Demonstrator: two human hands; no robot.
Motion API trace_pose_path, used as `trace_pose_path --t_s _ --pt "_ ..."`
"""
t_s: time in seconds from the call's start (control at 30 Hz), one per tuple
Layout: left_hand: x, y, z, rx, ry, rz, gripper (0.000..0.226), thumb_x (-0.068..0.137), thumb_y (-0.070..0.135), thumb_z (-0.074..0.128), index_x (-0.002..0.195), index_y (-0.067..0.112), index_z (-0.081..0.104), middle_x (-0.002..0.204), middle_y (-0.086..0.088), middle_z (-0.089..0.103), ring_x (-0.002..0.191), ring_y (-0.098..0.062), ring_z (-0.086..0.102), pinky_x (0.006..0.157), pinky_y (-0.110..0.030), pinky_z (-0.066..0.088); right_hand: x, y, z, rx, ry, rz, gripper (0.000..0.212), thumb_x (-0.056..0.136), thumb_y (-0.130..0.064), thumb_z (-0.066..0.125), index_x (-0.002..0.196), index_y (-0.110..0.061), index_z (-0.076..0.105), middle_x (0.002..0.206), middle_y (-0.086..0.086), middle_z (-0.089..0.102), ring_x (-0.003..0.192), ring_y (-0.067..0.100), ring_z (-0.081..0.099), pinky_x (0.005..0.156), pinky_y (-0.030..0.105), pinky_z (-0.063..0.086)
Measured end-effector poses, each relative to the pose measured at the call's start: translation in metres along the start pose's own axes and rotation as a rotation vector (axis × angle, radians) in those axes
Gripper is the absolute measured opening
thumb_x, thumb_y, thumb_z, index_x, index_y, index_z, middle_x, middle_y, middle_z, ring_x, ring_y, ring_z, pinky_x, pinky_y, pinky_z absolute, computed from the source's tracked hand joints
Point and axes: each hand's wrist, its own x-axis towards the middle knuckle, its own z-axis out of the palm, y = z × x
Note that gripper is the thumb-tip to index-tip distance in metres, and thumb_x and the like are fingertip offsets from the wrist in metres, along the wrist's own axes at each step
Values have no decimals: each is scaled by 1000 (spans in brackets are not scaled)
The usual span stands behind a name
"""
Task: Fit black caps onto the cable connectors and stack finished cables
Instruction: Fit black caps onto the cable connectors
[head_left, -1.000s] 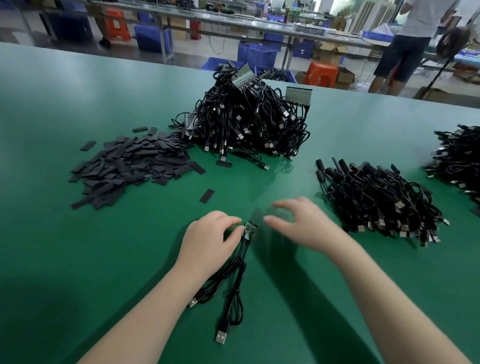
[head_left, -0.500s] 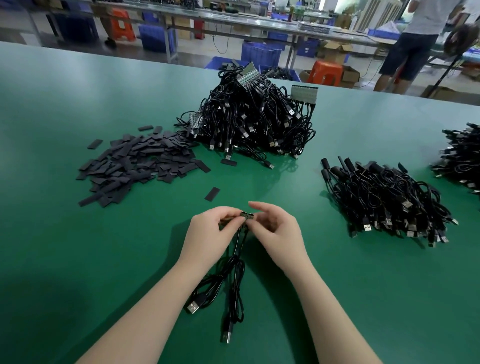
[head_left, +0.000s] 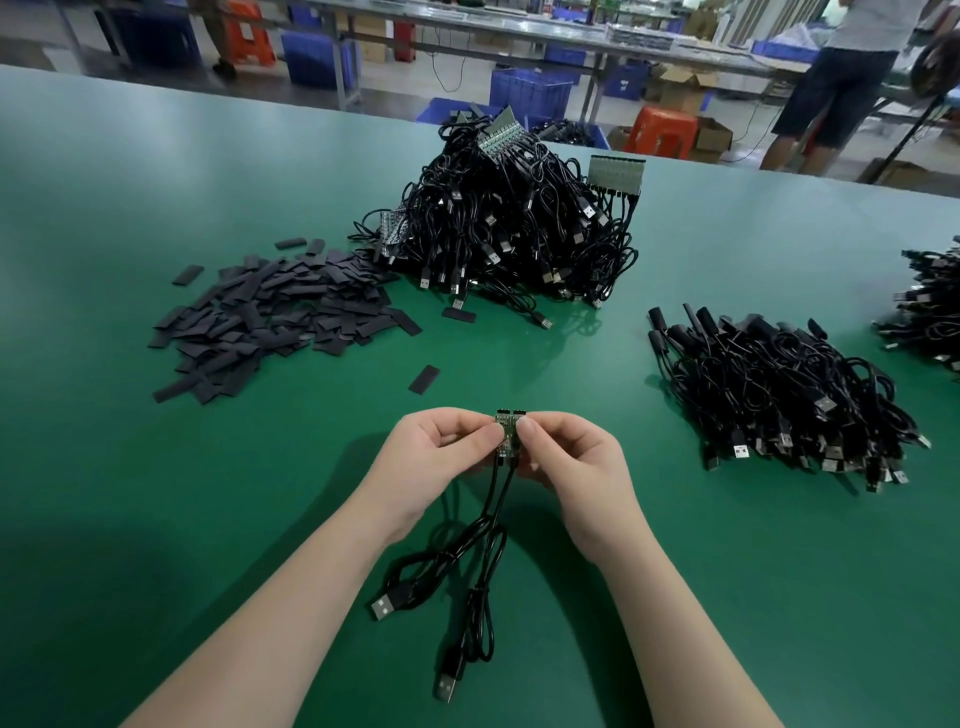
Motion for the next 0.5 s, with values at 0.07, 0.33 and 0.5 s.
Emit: trace_pose_path --t_s 0.07,0.33,0.5 --pt "-1 1 0 -45 -19 -26 20 74 28 73 89 14 78 92 -11 75 83 -16 68 78 -26 55 0 1 1 68 -22 26 11 87 -17 70 79 -20 78 72 -2 71 63 8 60 64 20 51" --pt "-1 6 6 -248 -8 -70 12 81 17 67 83 11 77 86 -10 74 76 -18 69 69 -24 56 -1 2 7 333 -61 118 13 80 -23 66 75 -20 78 65 -6 68 61 6 63 61 20 53" --pt "0 1 3 -38 115 -30 7 84 22 74 88 18 77 91 -8 76 85 -18 70 85 -34 54 0 -1 9 352 36 147 10 76 -31 72 72 -22 76 63 -5 65 54 6 58 54 19 50"
